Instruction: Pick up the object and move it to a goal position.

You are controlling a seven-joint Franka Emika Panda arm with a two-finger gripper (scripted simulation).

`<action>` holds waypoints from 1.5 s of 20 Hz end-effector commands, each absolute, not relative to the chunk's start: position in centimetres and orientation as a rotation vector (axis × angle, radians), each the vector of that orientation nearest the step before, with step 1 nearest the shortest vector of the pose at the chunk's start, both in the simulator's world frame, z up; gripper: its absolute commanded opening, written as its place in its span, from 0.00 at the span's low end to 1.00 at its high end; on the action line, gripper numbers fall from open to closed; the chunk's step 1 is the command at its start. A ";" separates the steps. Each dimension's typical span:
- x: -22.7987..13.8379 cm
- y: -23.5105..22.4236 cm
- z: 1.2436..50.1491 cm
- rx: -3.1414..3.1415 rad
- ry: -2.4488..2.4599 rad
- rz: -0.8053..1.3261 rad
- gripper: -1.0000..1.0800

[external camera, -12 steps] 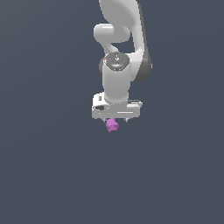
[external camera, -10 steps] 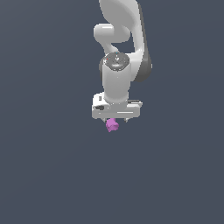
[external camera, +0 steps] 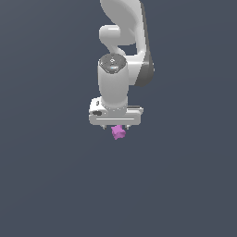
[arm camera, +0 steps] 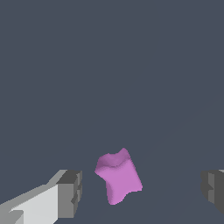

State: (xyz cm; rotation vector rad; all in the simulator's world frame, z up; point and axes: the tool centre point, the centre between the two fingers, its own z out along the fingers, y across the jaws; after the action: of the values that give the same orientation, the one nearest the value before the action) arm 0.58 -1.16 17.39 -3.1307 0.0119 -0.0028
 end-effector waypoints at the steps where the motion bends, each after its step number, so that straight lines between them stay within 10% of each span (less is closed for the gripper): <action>1: 0.6 -1.2 17.4 -3.130 0.013 -0.003 0.96; 30: -5.4 -0.1 9.2 -3.071 -0.661 0.000 0.96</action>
State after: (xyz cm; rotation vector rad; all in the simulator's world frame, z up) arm -5.18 -0.11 9.40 -3.0765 -0.6372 0.0014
